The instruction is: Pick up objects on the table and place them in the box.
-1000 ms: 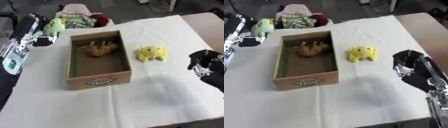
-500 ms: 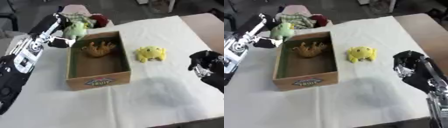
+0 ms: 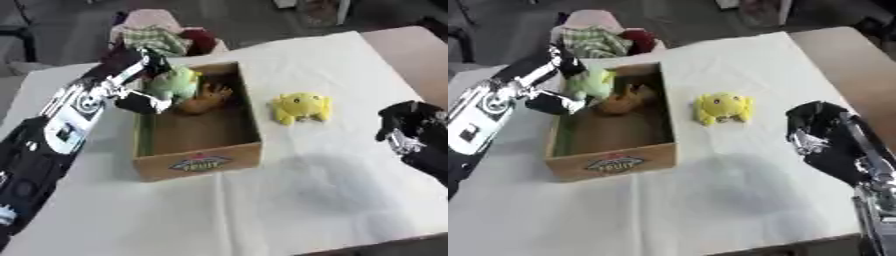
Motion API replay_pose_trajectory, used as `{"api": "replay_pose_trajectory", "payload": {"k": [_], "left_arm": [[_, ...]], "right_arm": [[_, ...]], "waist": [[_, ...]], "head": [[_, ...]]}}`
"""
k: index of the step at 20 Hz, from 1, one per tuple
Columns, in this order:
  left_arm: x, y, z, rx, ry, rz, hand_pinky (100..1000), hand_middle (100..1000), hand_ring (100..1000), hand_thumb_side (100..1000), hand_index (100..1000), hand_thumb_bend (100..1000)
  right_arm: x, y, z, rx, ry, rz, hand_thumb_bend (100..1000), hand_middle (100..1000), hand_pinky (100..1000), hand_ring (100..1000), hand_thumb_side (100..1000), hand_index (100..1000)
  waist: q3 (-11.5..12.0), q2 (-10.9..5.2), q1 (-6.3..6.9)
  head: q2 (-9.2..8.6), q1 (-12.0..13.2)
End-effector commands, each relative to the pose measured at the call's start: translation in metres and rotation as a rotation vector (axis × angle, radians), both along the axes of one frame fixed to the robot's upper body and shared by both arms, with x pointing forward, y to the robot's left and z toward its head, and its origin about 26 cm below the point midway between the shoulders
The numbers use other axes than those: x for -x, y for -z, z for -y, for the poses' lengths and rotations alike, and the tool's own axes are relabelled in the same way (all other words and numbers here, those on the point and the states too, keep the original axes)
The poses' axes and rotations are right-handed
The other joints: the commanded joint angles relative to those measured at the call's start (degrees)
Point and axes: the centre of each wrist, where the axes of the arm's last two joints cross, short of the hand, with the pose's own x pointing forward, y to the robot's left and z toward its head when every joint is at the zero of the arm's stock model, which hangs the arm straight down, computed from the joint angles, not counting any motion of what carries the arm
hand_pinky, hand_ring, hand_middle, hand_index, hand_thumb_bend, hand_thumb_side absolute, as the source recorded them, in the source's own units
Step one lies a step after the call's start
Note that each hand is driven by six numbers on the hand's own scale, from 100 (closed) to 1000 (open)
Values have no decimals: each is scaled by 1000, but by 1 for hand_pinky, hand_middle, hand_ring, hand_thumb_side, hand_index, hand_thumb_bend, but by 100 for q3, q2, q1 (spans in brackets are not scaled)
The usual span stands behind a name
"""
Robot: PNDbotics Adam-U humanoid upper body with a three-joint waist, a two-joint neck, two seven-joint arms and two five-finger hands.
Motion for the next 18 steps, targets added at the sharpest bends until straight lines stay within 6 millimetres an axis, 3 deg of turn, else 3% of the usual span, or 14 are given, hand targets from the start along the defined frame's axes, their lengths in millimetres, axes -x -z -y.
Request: {"api": "replay_pose_trajectory", "payload": {"k": [1, 2, 3, 4, 5, 8, 11, 14, 18], "left_arm": [[4, -14, -5, -19, 31, 1, 667, 545, 576, 230, 699, 554], [6, -15, -6, -18, 36, -7, 669, 549, 577, 225, 712, 650], [7, -15, -7, -13, 41, -14, 669, 550, 577, 224, 715, 668], [8, -15, -8, -3, 45, -20, 670, 553, 578, 189, 725, 792], [10, -15, -9, 13, 49, -23, 670, 553, 578, 178, 726, 812], [14, -18, -14, 82, 46, -16, 669, 554, 576, 324, 729, 857], [20, -21, -19, 163, 28, -3, 666, 551, 571, 348, 728, 866], [29, -24, -24, 244, 11, 23, 663, 547, 566, 258, 726, 846], [47, -28, -35, 378, -19, 67, 649, 531, 551, 146, 711, 720]], "right_arm": [[0, -8, 1, 8, 0, 27, 100, 439, 502, 481, 269, 644], [0, -8, 2, 8, 1, 28, 100, 439, 502, 481, 265, 644], [0, -9, 2, 9, 2, 30, 100, 439, 502, 481, 264, 644], [0, -9, 2, 10, 4, 33, 100, 439, 502, 481, 257, 645], [-1, -10, 3, 10, 6, 36, 100, 439, 502, 481, 257, 645], [-1, -11, 3, 8, 10, 41, 100, 440, 502, 482, 254, 645], [-3, -15, 3, 16, 5, 56, 100, 441, 503, 482, 243, 646], [-10, -29, 5, 39, 0, 99, 100, 443, 504, 484, 245, 648], [-25, -53, 12, 108, 6, 170, 100, 449, 507, 488, 235, 655]], "waist": [[5, -73, -39], [6, -71, -45], [8, -70, -50], [12, -71, -56], [17, -72, -62], [42, -79, -78], [69, -89, -98], [116, -109, -144], [280, -130, -213]], "head": [[39, 2], [40, 2], [42, 3], [46, 2], [49, -1], [53, -12], [55, -23], [65, -49], [76, -136]]}}
